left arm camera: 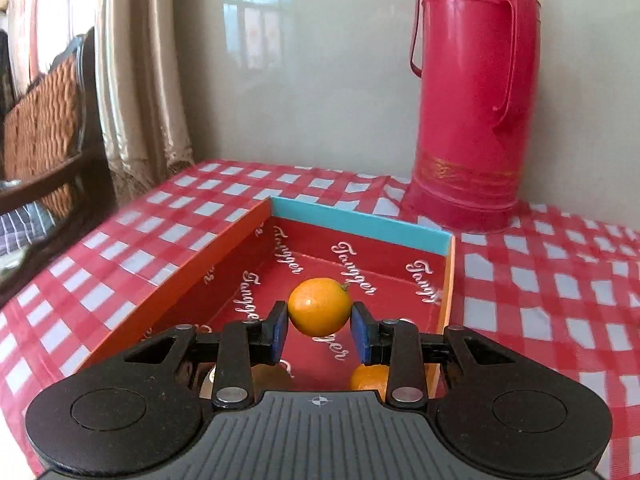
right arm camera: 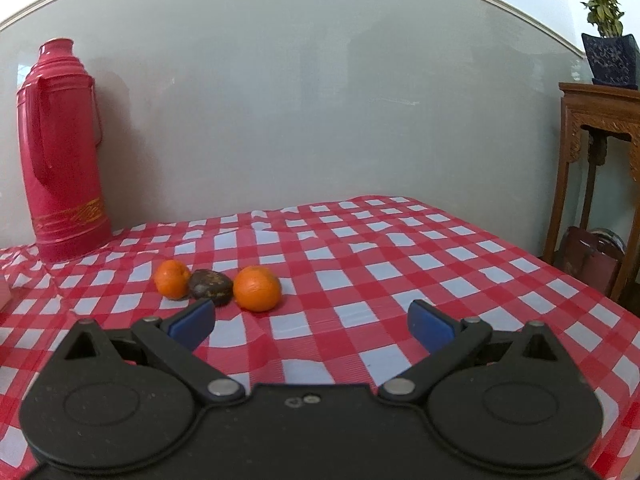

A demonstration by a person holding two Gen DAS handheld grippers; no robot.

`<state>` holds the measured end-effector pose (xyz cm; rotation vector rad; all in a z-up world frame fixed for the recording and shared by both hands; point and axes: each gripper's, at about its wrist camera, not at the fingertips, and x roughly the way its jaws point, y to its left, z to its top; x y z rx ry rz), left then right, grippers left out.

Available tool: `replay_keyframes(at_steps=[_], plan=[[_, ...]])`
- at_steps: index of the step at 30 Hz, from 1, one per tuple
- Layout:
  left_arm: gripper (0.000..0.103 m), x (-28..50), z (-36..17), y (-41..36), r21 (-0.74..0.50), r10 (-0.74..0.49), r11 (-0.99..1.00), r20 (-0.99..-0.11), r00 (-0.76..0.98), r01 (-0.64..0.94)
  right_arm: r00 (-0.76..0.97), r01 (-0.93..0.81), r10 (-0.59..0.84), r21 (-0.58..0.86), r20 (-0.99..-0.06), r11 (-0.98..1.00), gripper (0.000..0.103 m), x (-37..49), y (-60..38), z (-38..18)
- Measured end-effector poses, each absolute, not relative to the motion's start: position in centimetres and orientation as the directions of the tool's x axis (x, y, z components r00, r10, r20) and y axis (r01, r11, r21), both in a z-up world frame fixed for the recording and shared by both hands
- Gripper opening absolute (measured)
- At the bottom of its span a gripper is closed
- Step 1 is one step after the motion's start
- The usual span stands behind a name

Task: Organize fruits
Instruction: 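Carry the small orange with the left gripper into the box and release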

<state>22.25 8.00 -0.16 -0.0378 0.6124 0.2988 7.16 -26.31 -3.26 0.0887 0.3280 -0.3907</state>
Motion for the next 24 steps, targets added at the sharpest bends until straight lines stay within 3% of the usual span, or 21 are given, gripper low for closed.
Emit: replay_keyframes(at_steps=[2, 5, 8, 9, 10, 24], plan=[[0.035, 22.5, -0.3, 8.0, 0.078, 0.292, 0.949, -0.584, 0.758, -0.305, 0.874, 0.382, -0.355, 0.016, -0.333, 0.924, 0.097, 7.3, -26.0, -3.3], [0.036, 22.5, -0.5, 8.7, 0.024, 0.268, 0.946, -0.612, 0.744, -0.322, 0.875, 0.376, -0.352, 0.008, -0.332, 0.927, 0.097, 7.4, -25.7, -3.3], [0.067, 21.8, -0.7, 9.0, 0.008, 0.278, 0.938, -0.619, 0.735, -0.347, 0.877, 0.366, -0.345, -0.002, -0.335, 0.931, 0.097, 7.6, -25.4, -3.4], [0.083, 21.3, -0.5, 9.0, 0.016, 0.296, 0.933, -0.608, 0.737, -0.361, 0.878, 0.363, -0.343, -0.003, -0.335, 0.932, 0.097, 7.6, -25.3, -3.4], [0.089, 20.7, -0.3, 8.9, 0.029, 0.318, 0.927, -0.587, 0.744, -0.373, 0.878, 0.361, -0.341, -0.004, -0.335, 0.933, 0.097, 7.6, -25.2, -3.4], [0.100, 11.0, 1.0, 9.8, 0.053, 0.402, 0.907, -0.399, 0.824, -0.417, 0.896, 0.309, -0.293, -0.006, -0.333, 0.951, 0.097, 8.1, -24.3, -3.1]])
